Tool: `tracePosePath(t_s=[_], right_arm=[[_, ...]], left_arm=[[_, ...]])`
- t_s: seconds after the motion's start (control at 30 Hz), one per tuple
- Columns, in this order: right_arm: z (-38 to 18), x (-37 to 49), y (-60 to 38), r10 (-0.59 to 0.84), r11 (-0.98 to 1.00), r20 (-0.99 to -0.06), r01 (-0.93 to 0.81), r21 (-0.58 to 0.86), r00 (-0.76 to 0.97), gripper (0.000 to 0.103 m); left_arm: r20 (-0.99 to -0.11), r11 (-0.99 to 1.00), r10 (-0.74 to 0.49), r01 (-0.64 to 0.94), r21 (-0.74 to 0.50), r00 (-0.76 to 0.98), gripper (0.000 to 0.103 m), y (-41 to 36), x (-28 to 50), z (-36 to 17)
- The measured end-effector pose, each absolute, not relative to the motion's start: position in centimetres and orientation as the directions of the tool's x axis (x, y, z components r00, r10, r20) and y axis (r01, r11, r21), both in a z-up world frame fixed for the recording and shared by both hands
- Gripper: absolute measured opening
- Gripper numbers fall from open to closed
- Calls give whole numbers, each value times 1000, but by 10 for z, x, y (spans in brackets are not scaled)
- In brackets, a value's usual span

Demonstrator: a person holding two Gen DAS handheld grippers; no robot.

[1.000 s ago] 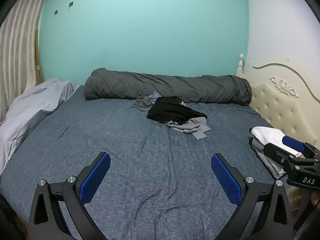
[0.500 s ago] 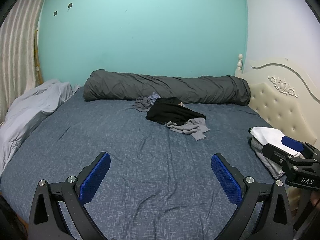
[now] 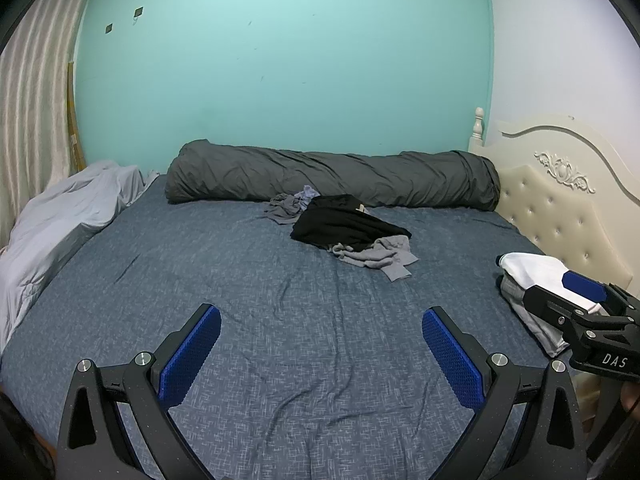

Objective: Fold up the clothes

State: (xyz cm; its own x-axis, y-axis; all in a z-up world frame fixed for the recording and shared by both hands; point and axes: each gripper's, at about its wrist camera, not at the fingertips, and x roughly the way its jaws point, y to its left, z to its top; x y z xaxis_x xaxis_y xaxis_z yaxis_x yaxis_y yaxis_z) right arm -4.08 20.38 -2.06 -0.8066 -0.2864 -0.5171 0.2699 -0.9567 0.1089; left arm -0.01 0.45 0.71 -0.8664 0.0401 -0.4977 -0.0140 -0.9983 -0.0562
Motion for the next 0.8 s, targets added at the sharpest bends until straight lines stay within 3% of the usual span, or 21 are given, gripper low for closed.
tracePosePath(t_s=[0.8], right_arm=[[-19,-41,207,-283,-957,-516,269,104,-809,103]], left_arm=[[-491,-998,54,-26,-63,-870,103,7,2,9]])
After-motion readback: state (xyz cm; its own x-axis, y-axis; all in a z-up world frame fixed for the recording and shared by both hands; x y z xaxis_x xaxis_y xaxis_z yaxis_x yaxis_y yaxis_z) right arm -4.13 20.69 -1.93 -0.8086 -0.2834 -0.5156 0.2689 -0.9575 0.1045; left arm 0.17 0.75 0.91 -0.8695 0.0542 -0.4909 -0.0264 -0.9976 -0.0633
